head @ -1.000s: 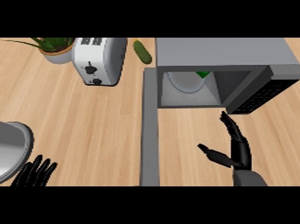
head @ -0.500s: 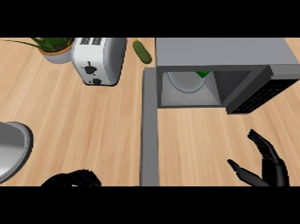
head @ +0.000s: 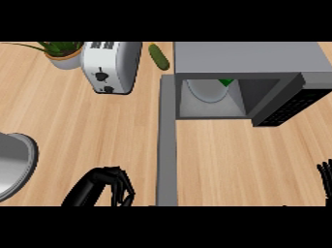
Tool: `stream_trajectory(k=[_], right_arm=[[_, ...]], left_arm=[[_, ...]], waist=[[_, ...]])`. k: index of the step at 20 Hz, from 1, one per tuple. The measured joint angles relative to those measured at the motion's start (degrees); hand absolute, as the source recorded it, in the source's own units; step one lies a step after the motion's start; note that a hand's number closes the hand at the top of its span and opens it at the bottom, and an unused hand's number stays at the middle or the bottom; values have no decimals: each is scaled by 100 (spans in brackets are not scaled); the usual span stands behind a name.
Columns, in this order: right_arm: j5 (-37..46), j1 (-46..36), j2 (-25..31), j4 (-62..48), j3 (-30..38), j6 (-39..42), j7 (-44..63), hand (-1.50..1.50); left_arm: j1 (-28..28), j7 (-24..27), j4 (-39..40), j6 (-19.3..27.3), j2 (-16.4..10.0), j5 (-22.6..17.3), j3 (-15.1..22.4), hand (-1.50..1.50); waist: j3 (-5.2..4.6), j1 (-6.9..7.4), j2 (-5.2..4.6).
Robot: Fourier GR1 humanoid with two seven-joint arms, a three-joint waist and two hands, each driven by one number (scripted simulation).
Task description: Pick up the milk, place it into the microwave and close the microwave
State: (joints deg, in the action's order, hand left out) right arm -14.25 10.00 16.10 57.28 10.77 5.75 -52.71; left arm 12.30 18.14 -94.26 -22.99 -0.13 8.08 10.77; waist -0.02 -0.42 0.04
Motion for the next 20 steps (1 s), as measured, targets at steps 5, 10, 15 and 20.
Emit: stream_trajectory(k=[5, 10, 15, 20], right_arm=[[-155, 238, 251, 59, 147, 414, -36, -150], [-200, 175, 397, -50, 225, 561, -44, -150], [-243, 188, 499, 57, 249, 652, 12, -150], [-295, 308, 548, 277, 239, 763, -3, -150]], left_arm=[[-863, -187, 786, 176, 8, 388, 367, 150], [-1394, -564, 1577, -67, -3, 705, 966, 150], [-1977, -642, 2523, 133, -8, 659, 1782, 150], [-2515, -387, 3142, 1004, -25, 184, 2856, 150]], waist=[[2, -40, -7], [4, -66, -14], [2, -86, -15], [-2, -117, -16]])
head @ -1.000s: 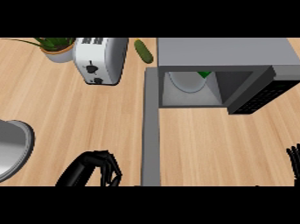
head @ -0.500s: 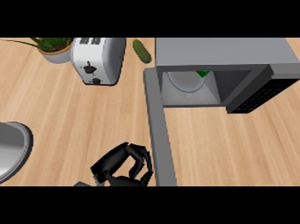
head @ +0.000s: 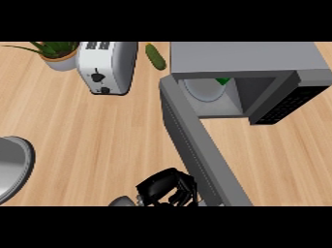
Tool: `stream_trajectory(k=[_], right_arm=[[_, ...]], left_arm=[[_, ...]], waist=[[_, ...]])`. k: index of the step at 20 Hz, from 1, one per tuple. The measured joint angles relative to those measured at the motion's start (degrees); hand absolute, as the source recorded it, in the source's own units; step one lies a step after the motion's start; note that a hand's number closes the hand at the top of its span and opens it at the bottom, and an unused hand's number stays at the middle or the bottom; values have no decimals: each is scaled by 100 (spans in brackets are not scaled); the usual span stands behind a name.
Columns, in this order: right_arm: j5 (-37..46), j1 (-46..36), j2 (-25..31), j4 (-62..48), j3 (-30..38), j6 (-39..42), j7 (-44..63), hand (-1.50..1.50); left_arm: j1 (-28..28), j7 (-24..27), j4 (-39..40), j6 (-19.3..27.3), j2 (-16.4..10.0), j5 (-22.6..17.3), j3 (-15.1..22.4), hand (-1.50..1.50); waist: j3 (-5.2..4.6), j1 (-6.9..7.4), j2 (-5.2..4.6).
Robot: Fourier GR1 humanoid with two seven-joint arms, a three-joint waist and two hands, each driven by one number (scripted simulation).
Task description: Pick up the milk, place it into the microwave and close the microwave
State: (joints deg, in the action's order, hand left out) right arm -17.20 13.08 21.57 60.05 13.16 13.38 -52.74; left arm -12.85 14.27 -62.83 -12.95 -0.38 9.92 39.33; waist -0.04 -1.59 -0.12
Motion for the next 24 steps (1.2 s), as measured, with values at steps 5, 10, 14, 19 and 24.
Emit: stream_trajectory(k=[5, 10, 14, 19, 24], right_arm=[[-31, -45, 19, 353, -168, 111, 90, -150], [-141, -79, 131, 746, -233, 209, 248, -150], [-211, -64, 178, 1053, -332, 290, 374, -150], [-290, -105, 277, 1302, -418, 386, 541, -150], [-350, -207, 409, 1525, -525, 517, 719, -150]], left_arm=[[-425, 303, 347, 1092, -76, -871, 862, 150], [-805, 208, 271, 1929, -107, -1691, 1591, -150], [-1206, 148, 195, 2417, -39, -2208, 1951, 150], [-1711, 67, 169, 2898, 0, -2739, 2160, 150], [-2331, 100, 270, 3255, -9, -3107, 2083, 150]], waist=[[-6, -123, -27], [-10, -262, -46], [-19, -439, -65], [-23, -669, -102], [-23, -891, -149]])
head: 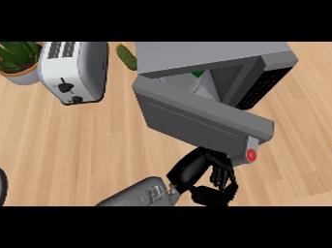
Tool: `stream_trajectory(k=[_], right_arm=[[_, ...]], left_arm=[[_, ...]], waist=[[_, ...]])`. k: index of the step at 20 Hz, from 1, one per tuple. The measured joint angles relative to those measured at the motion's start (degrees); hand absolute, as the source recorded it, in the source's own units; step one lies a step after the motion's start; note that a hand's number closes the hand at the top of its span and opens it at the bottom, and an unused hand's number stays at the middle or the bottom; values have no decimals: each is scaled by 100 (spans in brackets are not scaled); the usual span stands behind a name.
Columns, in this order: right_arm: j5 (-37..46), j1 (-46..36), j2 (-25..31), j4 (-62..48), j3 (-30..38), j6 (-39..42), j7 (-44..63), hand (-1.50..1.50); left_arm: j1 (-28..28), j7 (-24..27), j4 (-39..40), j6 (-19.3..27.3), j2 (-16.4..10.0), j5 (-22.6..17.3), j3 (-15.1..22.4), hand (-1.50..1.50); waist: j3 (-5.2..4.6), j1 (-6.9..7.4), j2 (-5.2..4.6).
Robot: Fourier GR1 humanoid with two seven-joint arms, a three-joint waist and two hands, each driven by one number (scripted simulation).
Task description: Pick up the milk, place it into the microwave and close the microwave
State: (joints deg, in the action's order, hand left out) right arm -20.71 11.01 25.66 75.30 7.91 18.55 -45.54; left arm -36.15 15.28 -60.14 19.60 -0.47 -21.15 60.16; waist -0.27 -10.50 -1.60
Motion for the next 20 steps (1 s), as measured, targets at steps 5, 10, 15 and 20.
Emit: stream_trajectory(k=[5, 10, 15, 20], right_arm=[[-50, -152, 165, 185, -75, 121, 171, -150], [-178, -349, 312, 303, -31, 207, 275, -150], [-319, -546, 401, 395, -68, 335, 405, -150], [-460, -744, 537, 490, -124, 506, 566, -150]], left_arm=[[-566, 55, 141, 305, -17, -308, -119, 150], [-1091, 8, 383, 507, -40, -631, -289, 150], [-1577, -32, 638, 632, -23, -909, -415, 150], [-1903, -96, 965, 750, -77, -1169, -503, 150]], waist=[[4, -239, -55], [14, -484, -123], [28, -677, -190], [36, -840, -260]])
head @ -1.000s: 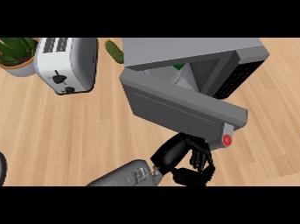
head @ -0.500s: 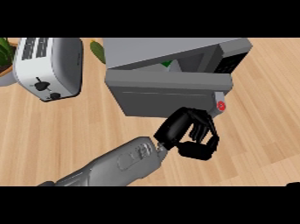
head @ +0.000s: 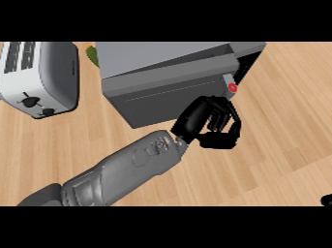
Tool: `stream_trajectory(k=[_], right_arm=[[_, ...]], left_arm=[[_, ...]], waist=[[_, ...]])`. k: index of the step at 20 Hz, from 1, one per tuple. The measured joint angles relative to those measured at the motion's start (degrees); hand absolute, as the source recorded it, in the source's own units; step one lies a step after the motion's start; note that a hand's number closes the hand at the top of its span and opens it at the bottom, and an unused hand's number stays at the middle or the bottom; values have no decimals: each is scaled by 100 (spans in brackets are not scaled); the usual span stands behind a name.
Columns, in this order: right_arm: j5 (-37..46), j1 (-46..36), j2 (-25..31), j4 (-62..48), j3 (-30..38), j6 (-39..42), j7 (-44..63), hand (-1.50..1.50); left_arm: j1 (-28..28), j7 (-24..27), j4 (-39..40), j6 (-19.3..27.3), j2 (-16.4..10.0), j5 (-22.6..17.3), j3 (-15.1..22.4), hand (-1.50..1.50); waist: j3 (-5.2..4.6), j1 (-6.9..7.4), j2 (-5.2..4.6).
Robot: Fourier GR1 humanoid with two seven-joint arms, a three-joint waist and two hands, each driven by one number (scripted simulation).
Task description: Pick up the milk, place it into the microwave and close the microwave
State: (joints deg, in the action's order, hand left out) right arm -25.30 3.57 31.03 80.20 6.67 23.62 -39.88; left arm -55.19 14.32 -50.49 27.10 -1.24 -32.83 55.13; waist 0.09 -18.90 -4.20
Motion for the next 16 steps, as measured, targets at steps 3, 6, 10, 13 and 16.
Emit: stream_trajectory(k=[3, 6, 10, 13, 16], right_arm=[[-85, -110, 50, 38, -28, 71, 86, -150], [-156, -212, 109, 102, -95, 183, 173, -150], [-280, -365, 173, 216, -227, 357, 332, -150], [-348, -457, 249, 284, -328, 485, 473, -150], [-364, -555, 368, 399, -417, 599, 603, 150]], left_arm=[[-148, -23, 172, 81, -29, -150, -47, 150], [-291, -22, 316, 148, -54, -268, -83, 150], [-351, 57, 341, 245, -177, -397, -87, 150], [-451, 149, 322, 317, -237, -471, -130, 150], [-470, 178, 344, 413, -267, -552, -132, 150]], waist=[[3, -87, -34], [6, -170, -61], [4, -227, -64], [4, -267, -69], [2, -318, -69]])
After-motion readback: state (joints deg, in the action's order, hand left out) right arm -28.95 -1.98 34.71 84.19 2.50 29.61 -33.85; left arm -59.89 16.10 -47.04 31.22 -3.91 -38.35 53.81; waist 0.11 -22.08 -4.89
